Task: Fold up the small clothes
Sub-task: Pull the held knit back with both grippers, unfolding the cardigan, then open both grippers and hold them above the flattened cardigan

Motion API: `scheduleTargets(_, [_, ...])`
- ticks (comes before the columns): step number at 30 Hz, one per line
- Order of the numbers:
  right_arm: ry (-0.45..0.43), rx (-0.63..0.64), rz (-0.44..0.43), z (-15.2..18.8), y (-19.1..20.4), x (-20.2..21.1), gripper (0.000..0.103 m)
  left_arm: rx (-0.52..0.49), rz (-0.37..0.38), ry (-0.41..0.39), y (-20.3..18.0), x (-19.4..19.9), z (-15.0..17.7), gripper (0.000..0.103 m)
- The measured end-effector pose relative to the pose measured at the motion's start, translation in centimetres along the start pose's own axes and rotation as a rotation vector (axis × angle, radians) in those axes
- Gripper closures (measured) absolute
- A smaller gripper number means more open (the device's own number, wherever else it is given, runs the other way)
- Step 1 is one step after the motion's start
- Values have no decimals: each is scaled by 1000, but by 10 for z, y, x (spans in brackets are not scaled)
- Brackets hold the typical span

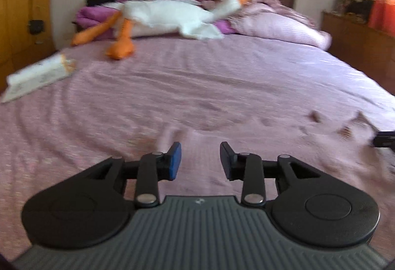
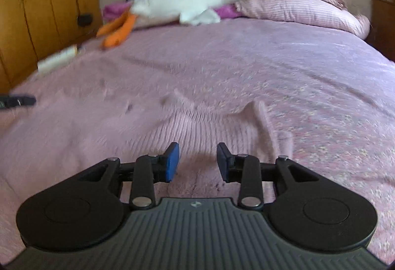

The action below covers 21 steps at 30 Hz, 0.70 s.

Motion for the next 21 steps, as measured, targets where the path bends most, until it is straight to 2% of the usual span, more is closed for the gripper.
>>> scheduleTargets(2, [20,3,32,3,-1,-14,62,-18,24,26,-8,-10,8,66])
scheduleTargets(7, [-9,-107,30,3,-23,-31,62,-6,-73,53,8,-43,23,66])
scheduleTargets(9, [-16,-81,37,3,-23,-33,62,13,-64,39,13,-45,24,63])
scheduleTargets(14, [-29,-68,56,4,-23,-32,61,30,-62,35,16,-42,22,62])
scheduleTargets(17, [-26,-55,82,2,-20,-26,52,24,-75,37,13,-34,21,61])
scheduleTargets(19, [-26,-61,104,1,-19,-18,43,32,-80,36,13,-26,20,55])
scheduleTargets(21, [-31,-83,121,3,-21,-5,40,46,-84,33,14,-18,18,46])
Point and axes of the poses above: each gripper's, at about its wrist camera, not at the fingertips, and x roughly against the way its jaws point, y to its left, z to its underside, the point moved 7 cm from there along -x, roughly the way its jaws point, and after that the axes turned 11 degrees about x, right-handed, at the moved point
